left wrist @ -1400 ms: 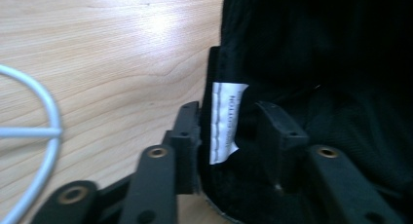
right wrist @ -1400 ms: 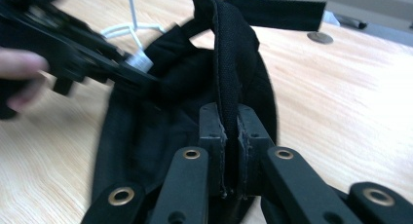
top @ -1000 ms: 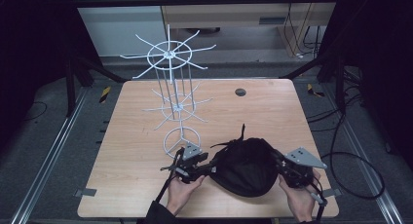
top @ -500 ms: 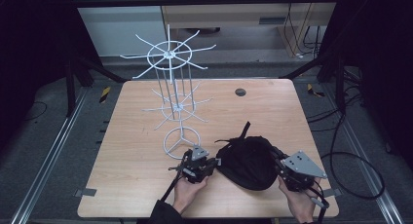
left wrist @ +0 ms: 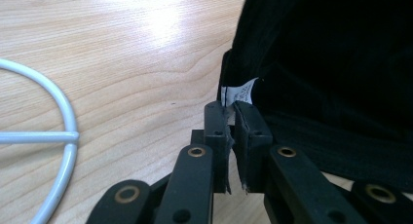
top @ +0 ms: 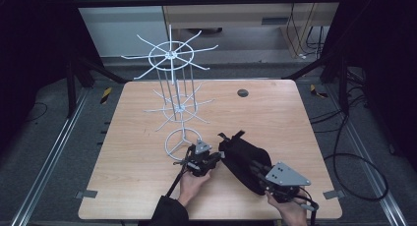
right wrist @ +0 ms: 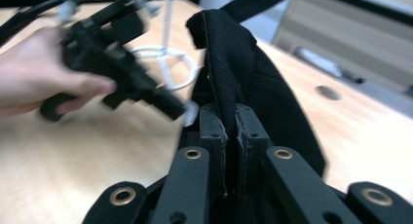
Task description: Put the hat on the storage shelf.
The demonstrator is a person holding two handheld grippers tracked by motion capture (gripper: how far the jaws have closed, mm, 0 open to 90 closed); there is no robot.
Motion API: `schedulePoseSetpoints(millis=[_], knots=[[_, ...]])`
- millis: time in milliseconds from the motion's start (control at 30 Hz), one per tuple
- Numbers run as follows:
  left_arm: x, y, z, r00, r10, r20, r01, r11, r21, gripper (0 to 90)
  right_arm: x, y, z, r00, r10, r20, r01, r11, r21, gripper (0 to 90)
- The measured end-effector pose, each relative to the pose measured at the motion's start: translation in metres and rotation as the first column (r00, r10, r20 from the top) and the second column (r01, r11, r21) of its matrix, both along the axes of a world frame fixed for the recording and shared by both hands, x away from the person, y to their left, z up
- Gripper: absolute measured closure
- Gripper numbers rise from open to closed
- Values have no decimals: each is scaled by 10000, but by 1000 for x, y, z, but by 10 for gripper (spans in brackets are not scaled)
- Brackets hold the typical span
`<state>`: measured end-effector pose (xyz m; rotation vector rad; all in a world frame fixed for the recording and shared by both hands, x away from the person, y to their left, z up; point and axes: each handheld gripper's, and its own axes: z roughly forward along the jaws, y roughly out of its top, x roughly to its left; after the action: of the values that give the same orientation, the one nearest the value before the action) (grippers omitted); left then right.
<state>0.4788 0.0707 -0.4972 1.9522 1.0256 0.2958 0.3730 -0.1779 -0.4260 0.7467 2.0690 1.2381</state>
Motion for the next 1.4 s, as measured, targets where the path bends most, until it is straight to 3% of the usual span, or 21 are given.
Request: schedulePoseSetpoints(millis=[100,233,367,567,667,867,1033,1200,1267,1400], knots=[[1,1,-1,10000,-48,43,48,9999,-98,839,0,5,-7,9996,164,-209,-167,9997,-149,841],[1,3,0,9999,-139,-41,138,9997,-188,851,3,9,-15,9970,329,-697,-329,9995,11,837],[-2,8,1,9995,-275,-155,272,9994,-201,791,3,16,-22,9942,472,-970,-500,9984,-268,823],[-19,33,12,9994,171,-317,-182,9991,-371,745,0,23,-29,9930,509,-1062,-593,9952,-774,809],[-27,49,22,9993,376,-44,-377,9990,-223,730,-1,25,-31,9921,567,-1122,-662,9944,-828,795],[-45,63,52,9970,229,740,-169,9966,-809,701,-6,36,-34,9886,868,-1231,-990,9903,-972,750],[-56,55,63,9938,-189,1091,281,9961,-839,650,-10,45,-37,9827,1165,-1440,-1300,9876,-877,690],[-60,34,51,9932,-1037,531,1064,9930,-508,556,-13,49,-37,9748,1425,-1715,-1529,9871,-485,660],[-62,32,48,9930,-995,633,1015,9944,-298,540,-13,49,-37,9722,1418,-1866,-1536,9868,-505,656],[-62,37,46,9933,-1039,511,1058,9938,-354,474,-14,50,-39,9663,1577,-2032,-1703,9843,-459,655]])
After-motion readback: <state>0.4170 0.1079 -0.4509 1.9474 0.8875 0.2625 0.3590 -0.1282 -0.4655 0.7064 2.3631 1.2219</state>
